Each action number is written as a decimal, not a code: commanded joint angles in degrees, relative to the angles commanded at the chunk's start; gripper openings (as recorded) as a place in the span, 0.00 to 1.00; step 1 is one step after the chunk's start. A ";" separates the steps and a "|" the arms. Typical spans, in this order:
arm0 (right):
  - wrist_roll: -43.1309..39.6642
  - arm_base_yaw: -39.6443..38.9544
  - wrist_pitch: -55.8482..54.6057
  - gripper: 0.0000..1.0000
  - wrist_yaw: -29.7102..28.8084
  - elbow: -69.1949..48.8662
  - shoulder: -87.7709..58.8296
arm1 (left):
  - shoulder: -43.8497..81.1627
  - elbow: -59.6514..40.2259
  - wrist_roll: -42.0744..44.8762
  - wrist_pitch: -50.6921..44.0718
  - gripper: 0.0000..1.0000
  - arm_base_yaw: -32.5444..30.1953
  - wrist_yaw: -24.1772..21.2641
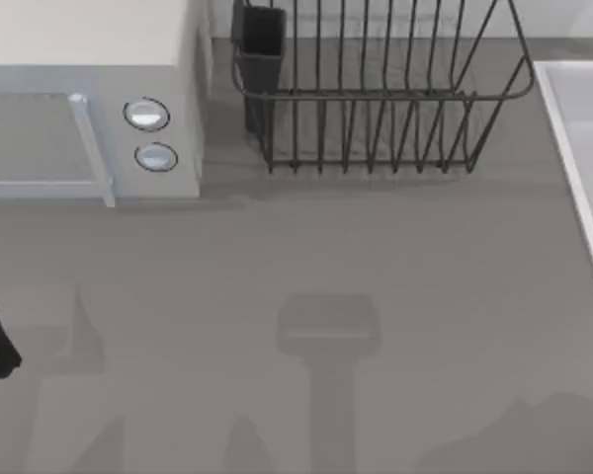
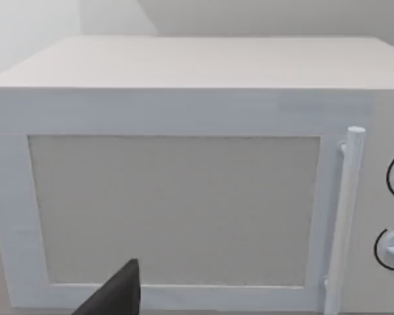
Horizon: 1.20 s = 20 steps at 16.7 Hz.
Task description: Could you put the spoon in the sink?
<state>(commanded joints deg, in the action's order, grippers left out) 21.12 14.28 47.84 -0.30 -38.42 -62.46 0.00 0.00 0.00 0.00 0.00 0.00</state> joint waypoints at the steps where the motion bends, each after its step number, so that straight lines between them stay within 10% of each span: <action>1: 1.30 0.88 2.90 1.00 -0.02 -2.39 -3.63 | 0.00 0.00 0.00 0.00 1.00 0.00 0.00; 13: 5.82 3.71 12.59 1.00 -0.02 -11.04 -16.29 | 0.00 0.00 0.00 0.00 1.00 0.00 0.00; 20: 6.07 3.86 -3.95 1.00 -0.01 -2.56 -23.96 | 0.00 0.00 0.00 0.00 1.00 0.00 0.00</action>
<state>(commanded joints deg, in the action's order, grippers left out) 27.19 18.14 43.89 -0.31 -40.98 -86.42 0.00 0.00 0.00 0.00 0.00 0.00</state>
